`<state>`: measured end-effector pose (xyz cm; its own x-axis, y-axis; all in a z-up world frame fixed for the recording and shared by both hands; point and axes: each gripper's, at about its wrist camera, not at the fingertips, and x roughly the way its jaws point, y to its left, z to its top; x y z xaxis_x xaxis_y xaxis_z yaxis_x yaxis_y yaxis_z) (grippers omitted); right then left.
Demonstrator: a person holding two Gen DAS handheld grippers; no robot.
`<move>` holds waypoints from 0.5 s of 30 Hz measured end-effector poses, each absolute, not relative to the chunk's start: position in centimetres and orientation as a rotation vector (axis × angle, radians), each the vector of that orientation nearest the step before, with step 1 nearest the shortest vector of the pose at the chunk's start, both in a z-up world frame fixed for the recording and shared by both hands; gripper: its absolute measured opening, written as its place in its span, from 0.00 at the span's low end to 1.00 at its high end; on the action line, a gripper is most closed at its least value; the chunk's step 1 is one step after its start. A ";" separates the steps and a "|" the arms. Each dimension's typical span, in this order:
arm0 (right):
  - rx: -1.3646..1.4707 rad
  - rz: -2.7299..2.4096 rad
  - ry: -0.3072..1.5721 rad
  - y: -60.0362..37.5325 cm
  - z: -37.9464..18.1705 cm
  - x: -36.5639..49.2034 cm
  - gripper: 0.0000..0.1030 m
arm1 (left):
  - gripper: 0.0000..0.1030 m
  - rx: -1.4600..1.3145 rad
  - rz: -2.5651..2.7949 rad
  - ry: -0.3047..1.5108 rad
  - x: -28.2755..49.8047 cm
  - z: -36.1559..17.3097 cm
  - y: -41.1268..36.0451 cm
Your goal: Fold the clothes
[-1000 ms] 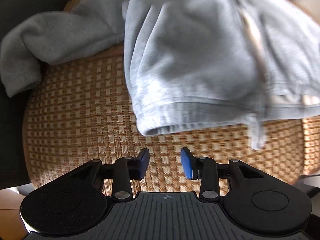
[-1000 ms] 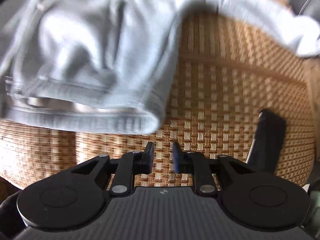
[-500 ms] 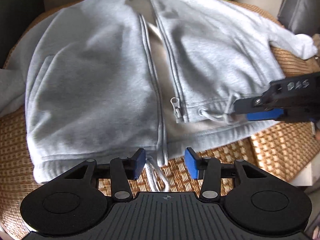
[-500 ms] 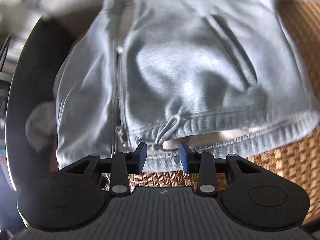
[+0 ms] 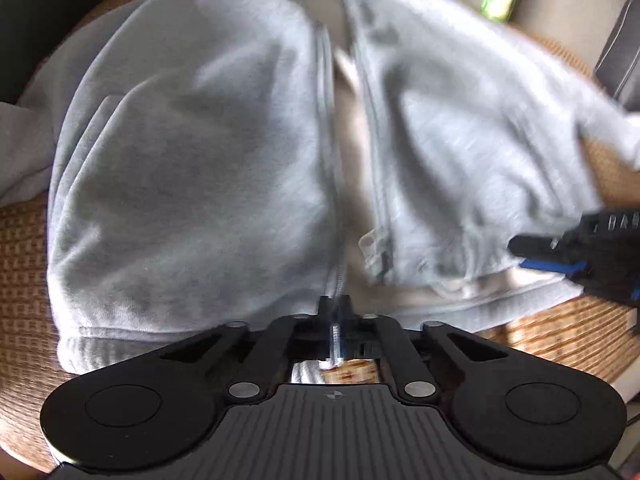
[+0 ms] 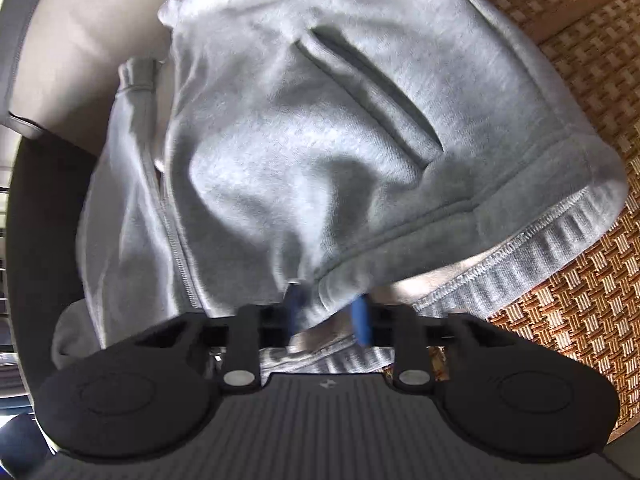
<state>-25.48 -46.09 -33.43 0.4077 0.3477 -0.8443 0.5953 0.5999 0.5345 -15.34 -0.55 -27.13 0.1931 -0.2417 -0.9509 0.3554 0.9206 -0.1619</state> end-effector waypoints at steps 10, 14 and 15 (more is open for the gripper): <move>0.810 -0.116 1.232 -48.5 -30.3 -27.2 0.10 | 0.00 0.064 -0.571 1.238 -15.4 -24.6 -4.8; 0.789 -0.095 1.338 -48.0 -33.1 -26.0 0.23 | 0.05 0.073 -0.540 1.308 -15.3 -26.1 -4.2; 0.773 -0.091 1.358 -47.9 -33.4 -25.5 0.26 | 0.22 0.056 -0.526 1.317 -15.2 -26.2 -3.9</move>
<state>-25.53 -47.92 -33.37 0.2477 0.3681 -0.8962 0.4845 0.7540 0.4436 -15.24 -3.86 -26.22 0.1519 -0.3357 -0.9296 0.3975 0.8819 -0.2535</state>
